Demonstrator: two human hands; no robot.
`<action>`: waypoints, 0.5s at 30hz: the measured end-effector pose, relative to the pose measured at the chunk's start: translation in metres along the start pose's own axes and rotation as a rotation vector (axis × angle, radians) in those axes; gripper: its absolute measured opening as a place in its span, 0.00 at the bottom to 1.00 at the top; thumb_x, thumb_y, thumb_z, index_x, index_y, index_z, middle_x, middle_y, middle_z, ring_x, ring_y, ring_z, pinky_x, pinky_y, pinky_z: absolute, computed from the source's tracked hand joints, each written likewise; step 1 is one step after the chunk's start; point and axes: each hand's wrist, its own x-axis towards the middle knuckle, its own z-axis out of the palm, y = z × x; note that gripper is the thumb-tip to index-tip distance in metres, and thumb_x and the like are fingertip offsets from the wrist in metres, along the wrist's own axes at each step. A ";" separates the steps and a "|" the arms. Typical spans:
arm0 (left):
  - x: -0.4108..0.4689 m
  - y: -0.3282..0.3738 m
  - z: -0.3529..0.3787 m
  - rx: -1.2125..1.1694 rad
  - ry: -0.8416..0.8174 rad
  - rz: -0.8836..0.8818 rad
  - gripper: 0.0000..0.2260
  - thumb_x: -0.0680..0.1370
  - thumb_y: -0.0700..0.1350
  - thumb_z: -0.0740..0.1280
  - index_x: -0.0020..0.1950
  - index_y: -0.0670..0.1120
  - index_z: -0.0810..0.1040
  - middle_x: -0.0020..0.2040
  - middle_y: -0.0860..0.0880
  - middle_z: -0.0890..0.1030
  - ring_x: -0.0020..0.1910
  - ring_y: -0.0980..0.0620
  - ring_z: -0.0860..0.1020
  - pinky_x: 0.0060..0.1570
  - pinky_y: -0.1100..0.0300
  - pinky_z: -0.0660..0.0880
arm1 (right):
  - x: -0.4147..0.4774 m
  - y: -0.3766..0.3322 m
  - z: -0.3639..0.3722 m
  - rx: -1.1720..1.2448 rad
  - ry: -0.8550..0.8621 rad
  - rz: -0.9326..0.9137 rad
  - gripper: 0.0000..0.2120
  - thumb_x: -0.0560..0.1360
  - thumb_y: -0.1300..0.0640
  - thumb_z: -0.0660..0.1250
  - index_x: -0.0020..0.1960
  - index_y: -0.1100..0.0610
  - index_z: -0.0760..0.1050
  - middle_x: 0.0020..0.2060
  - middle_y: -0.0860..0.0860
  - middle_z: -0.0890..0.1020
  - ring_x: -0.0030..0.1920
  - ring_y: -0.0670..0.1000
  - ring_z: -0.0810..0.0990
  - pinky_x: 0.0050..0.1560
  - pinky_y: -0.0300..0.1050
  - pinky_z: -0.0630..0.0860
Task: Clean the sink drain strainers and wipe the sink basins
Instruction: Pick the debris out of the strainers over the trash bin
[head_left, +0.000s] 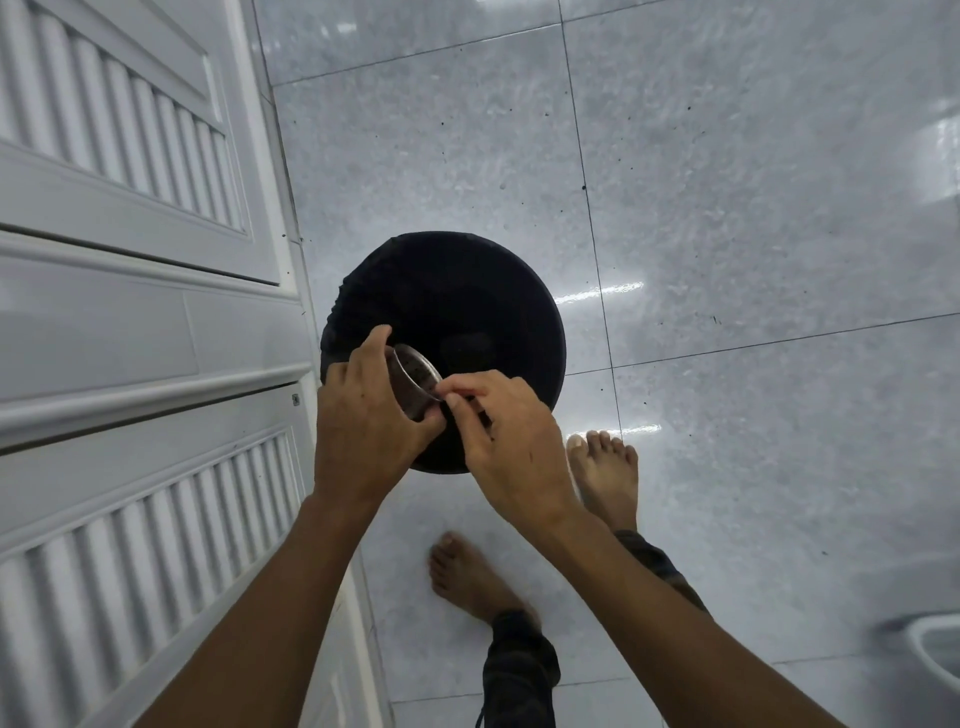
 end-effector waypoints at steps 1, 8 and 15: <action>0.000 0.000 0.000 0.005 -0.012 0.017 0.44 0.68 0.55 0.81 0.77 0.44 0.65 0.65 0.42 0.79 0.60 0.39 0.77 0.59 0.46 0.76 | 0.000 0.002 0.001 -0.019 -0.023 0.019 0.12 0.83 0.51 0.63 0.62 0.51 0.81 0.57 0.46 0.83 0.55 0.44 0.78 0.58 0.32 0.74; 0.002 -0.005 -0.007 -0.013 -0.035 -0.005 0.44 0.67 0.51 0.81 0.77 0.45 0.63 0.64 0.43 0.78 0.60 0.39 0.76 0.58 0.43 0.78 | 0.010 0.002 -0.001 0.068 0.056 0.084 0.11 0.83 0.52 0.63 0.61 0.52 0.81 0.56 0.46 0.84 0.55 0.45 0.80 0.58 0.33 0.76; 0.006 -0.007 -0.015 -0.018 0.026 -0.038 0.44 0.68 0.52 0.81 0.77 0.48 0.60 0.61 0.44 0.79 0.56 0.41 0.76 0.52 0.46 0.77 | 0.017 0.006 0.001 0.095 0.176 0.097 0.10 0.83 0.52 0.64 0.60 0.51 0.81 0.55 0.45 0.84 0.54 0.44 0.80 0.55 0.30 0.75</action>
